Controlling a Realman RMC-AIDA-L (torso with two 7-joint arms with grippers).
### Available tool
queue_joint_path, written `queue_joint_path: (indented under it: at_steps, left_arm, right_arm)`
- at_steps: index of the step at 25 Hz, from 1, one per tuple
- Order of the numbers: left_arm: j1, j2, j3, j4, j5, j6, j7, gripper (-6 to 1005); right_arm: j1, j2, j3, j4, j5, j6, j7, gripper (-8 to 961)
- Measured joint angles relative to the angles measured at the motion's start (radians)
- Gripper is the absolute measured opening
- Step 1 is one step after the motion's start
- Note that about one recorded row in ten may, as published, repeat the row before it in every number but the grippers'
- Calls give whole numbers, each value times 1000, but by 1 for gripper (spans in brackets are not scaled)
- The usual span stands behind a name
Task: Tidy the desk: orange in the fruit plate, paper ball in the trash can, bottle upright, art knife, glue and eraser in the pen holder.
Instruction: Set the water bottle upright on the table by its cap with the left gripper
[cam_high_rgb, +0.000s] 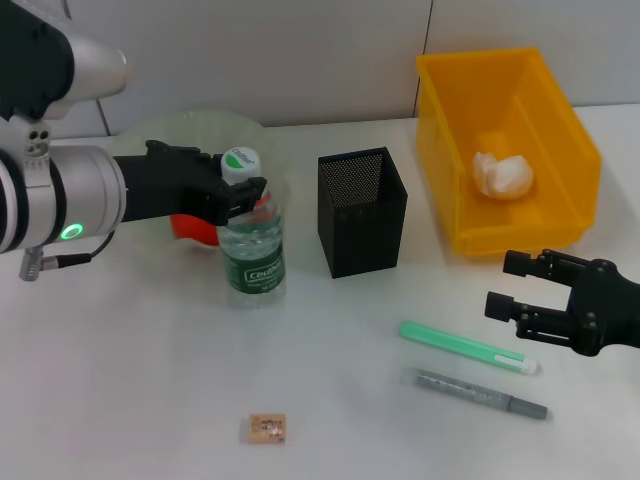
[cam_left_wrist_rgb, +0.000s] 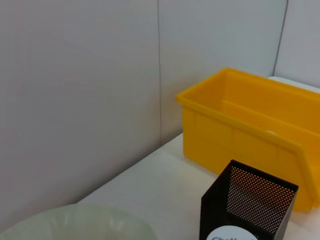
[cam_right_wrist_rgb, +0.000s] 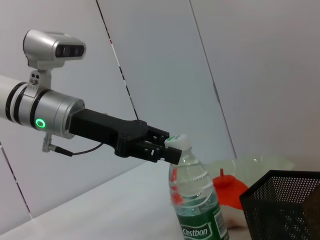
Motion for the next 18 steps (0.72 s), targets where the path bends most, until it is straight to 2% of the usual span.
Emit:
queue_joint_path:
  at_steps: [18]
  left_arm:
    - [60,1,-18,63,0,26,0,440]
  right_arm:
    - [2,0,2,0,0,1,1,760]
